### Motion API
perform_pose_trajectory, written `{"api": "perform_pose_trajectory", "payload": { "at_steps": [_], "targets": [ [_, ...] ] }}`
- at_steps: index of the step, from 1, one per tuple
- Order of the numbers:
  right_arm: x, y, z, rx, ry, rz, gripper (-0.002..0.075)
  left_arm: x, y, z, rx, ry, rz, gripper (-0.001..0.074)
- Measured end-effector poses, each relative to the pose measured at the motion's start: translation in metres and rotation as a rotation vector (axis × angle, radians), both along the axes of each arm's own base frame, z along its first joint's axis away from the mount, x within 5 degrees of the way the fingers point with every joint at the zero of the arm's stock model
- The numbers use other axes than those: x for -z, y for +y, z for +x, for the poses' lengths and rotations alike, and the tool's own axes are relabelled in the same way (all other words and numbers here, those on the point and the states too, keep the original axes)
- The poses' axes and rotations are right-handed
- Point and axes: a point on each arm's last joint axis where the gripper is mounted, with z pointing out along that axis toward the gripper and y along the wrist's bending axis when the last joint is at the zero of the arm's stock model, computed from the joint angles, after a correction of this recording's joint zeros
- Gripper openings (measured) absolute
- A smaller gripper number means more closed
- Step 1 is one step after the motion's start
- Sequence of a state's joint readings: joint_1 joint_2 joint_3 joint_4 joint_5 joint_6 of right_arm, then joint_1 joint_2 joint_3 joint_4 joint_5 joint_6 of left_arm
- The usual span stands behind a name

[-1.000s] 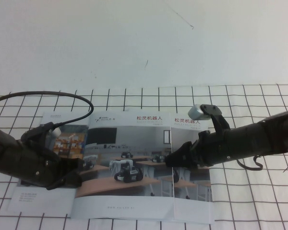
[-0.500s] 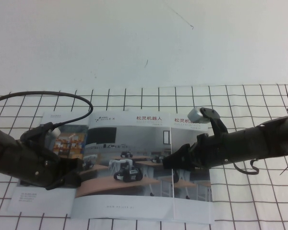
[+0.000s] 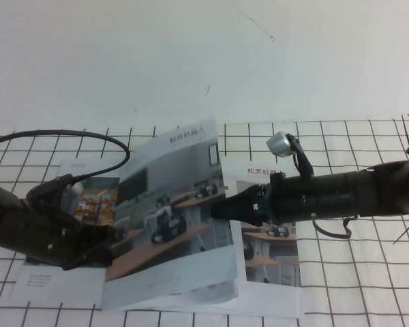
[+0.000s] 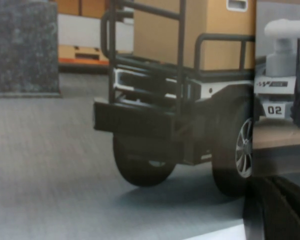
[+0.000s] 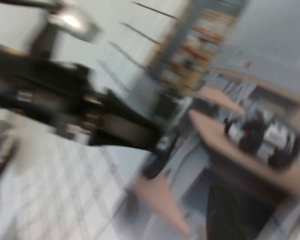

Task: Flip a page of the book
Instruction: Open the closed book

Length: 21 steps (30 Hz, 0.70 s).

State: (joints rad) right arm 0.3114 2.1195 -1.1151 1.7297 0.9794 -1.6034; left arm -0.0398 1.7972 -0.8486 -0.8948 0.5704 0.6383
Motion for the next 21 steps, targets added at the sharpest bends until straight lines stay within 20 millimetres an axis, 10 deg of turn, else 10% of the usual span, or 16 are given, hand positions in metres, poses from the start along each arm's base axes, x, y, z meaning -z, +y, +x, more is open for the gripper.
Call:
{"api": "perform_pose_trajectory", "payload": {
  "at_steps": [21],
  "targets": [
    [-0.019, 0.035, -0.007, -0.124, -0.063, 0.058, 0.0346, 0.0, 0.0, 0.0, 0.0, 0.002, 0.0, -0.0003]
  ]
}}
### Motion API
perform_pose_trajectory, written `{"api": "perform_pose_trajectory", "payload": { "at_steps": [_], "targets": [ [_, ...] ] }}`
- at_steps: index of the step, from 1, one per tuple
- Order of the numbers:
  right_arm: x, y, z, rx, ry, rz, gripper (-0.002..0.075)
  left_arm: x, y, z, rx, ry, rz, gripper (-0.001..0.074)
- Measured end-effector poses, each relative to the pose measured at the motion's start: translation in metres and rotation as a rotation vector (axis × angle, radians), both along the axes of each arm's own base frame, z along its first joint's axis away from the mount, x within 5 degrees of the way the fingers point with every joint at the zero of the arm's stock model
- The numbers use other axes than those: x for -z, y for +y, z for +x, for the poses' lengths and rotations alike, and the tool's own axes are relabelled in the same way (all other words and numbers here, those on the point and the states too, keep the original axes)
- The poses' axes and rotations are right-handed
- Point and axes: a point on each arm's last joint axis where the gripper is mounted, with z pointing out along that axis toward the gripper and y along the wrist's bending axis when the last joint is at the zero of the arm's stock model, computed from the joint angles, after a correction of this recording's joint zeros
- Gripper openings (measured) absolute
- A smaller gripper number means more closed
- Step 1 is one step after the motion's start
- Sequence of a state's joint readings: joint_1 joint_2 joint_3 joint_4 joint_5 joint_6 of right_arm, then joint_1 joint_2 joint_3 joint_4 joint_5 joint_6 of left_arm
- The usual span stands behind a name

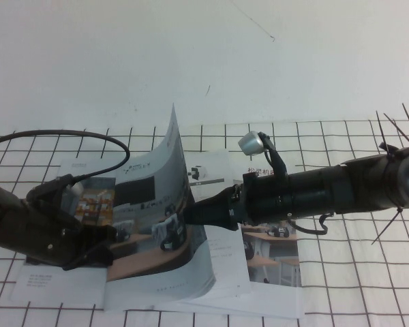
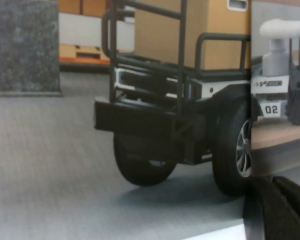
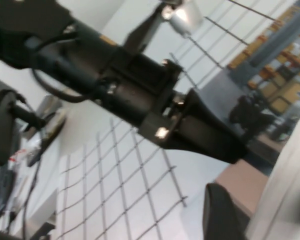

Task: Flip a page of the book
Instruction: Open the closed book

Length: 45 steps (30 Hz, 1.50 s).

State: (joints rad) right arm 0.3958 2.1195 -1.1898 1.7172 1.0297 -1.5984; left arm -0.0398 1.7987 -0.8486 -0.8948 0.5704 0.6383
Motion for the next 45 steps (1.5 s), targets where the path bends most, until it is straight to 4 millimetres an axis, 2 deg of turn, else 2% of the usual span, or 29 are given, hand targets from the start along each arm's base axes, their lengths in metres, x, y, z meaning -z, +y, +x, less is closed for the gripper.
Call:
{"api": "perform_pose_trajectory", "payload": {
  "at_steps": [4, 8, 21, 39, 45],
  "targets": [
    [0.002, 0.0, 0.003, 0.027, 0.0, -0.034, 0.0346, 0.0, 0.0, 0.0, 0.007, -0.002, 0.001, -0.0003],
    [-0.005, 0.002, 0.007, 0.003, -0.006, -0.052, 0.0347, 0.0, 0.0, 0.0, 0.024, -0.009, 0.004, -0.0003],
    [-0.056, 0.01, 0.021, -0.047, -0.1, -0.02, 0.0347, 0.001, 0.0, -0.001, 0.038, -0.011, 0.005, -0.0003],
    [-0.087, 0.013, 0.036, -0.12, -0.217, -0.166, 0.0347, 0.001, -0.001, -0.001, 0.039, -0.01, 0.004, -0.0003],
    [-0.088, 0.013, 0.036, -0.127, -0.219, -0.18, 0.0347, 0.001, -0.001, -0.001, 0.039, -0.01, 0.004, -0.0003]
  ]
}}
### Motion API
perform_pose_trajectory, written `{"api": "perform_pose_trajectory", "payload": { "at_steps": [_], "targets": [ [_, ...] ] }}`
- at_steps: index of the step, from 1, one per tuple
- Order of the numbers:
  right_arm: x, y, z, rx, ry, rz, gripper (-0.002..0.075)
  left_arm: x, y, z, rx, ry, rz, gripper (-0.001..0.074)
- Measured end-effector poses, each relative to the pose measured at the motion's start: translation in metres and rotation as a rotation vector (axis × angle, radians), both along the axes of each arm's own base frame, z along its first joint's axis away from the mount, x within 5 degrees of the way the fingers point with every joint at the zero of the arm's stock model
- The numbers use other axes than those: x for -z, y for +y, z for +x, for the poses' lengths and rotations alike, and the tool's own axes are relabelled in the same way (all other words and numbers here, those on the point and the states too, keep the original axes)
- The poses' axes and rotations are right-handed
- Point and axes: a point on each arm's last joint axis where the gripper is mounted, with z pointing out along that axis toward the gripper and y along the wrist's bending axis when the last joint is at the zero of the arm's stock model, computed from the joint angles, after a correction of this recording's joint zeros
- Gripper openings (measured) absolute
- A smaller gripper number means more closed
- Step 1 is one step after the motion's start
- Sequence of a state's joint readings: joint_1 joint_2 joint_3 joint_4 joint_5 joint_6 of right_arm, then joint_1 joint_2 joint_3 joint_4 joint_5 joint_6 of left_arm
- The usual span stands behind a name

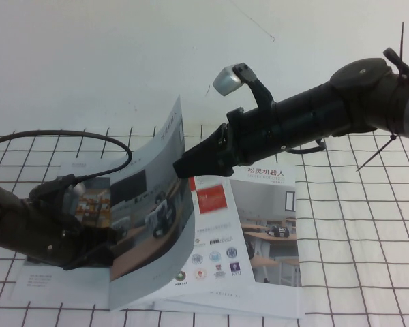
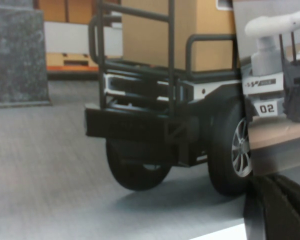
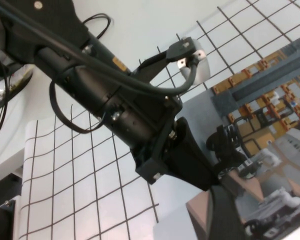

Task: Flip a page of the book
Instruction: Open the closed book

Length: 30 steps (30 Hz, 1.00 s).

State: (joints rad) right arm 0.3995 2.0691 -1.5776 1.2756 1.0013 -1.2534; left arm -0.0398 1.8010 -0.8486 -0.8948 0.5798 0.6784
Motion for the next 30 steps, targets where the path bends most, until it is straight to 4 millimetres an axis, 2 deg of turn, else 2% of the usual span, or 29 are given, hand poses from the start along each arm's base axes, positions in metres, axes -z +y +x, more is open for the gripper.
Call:
{"api": "perform_pose_trajectory", "payload": {
  "at_steps": [3, 9, 13, 30],
  "targets": [
    [0.004, 0.002, 0.0, -0.007, 0.011, -0.004, 0.0347, 0.0, 0.0, 0.0, 0.003, -0.002, 0.001, -0.0003],
    [0.037, 0.009, 0.003, -0.015, 0.086, -0.036, 0.0347, 0.0, 0.0, 0.0, 0.005, -0.002, 0.001, -0.0003],
    [0.048, 0.01, 0.005, -0.009, 0.115, -0.046, 0.0347, 0.0, 0.0, 0.0, 0.005, -0.002, 0.001, -0.0003],
    [0.035, 0.016, 0.003, -0.04, 0.124, 0.114, 0.0347, -0.001, -0.003, 0.002, 0.006, -0.013, -0.039, -0.0003]
  ]
}}
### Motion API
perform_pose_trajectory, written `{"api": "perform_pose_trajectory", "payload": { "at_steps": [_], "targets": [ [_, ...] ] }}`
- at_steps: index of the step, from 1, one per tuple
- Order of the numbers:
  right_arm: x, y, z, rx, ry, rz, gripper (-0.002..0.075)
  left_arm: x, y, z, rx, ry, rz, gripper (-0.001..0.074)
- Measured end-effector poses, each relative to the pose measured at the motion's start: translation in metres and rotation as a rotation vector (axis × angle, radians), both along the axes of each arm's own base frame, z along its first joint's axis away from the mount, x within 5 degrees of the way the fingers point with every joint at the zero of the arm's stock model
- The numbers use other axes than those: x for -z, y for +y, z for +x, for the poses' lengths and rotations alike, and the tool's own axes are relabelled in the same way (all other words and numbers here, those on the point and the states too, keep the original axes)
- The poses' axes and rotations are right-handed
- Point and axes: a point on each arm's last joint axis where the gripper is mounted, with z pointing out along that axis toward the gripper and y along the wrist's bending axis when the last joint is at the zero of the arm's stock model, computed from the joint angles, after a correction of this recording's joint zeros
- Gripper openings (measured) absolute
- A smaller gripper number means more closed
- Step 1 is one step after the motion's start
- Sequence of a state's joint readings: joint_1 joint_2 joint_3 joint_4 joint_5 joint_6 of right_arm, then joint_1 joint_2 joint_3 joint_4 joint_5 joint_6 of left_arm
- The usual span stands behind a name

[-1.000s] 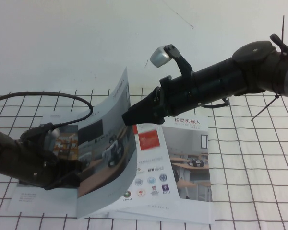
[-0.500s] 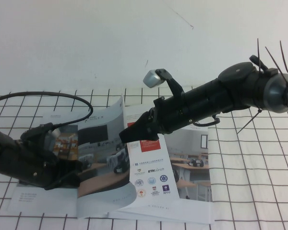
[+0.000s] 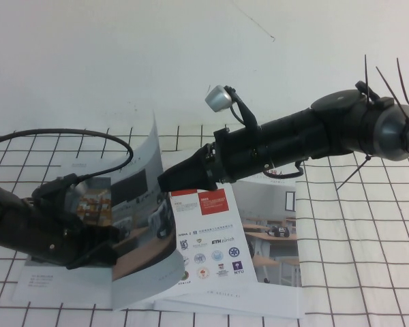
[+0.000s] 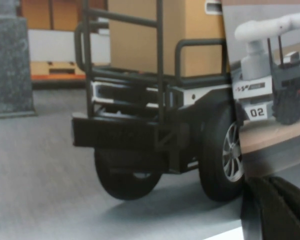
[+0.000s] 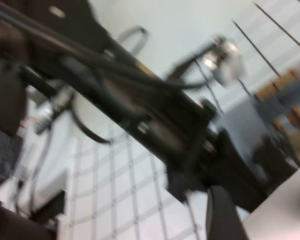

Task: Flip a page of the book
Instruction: Open the closed book

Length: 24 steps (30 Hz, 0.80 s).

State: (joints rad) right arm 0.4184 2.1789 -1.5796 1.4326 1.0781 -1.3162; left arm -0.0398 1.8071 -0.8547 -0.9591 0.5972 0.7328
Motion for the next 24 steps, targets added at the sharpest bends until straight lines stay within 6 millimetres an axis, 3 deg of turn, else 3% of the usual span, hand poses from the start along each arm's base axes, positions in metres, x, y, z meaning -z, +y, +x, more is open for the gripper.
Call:
{"api": "perform_pose_trajectory", "payload": {
  "at_steps": [5, 8, 17, 24],
  "targets": [
    [-0.004, 0.003, -0.002, -0.012, -0.003, 0.051, 0.0347, -0.002, -0.002, 0.001, 0.002, -0.017, -0.032, -0.0003],
    [-0.004, 0.003, -0.002, -0.015, -0.003, 0.052, 0.0347, -0.013, -0.004, 0.001, 0.005, -0.067, -0.057, -0.0003],
    [-0.004, 0.003, -0.002, -0.016, -0.005, 0.052, 0.0347, -0.098, -0.003, -0.017, 0.029, -0.386, -0.045, -0.0003],
    [-0.004, 0.003, -0.002, -0.016, -0.005, 0.052, 0.0347, -0.162, -0.002, -0.058, 0.133, -0.641, 0.068, -0.0003]
  ]
}}
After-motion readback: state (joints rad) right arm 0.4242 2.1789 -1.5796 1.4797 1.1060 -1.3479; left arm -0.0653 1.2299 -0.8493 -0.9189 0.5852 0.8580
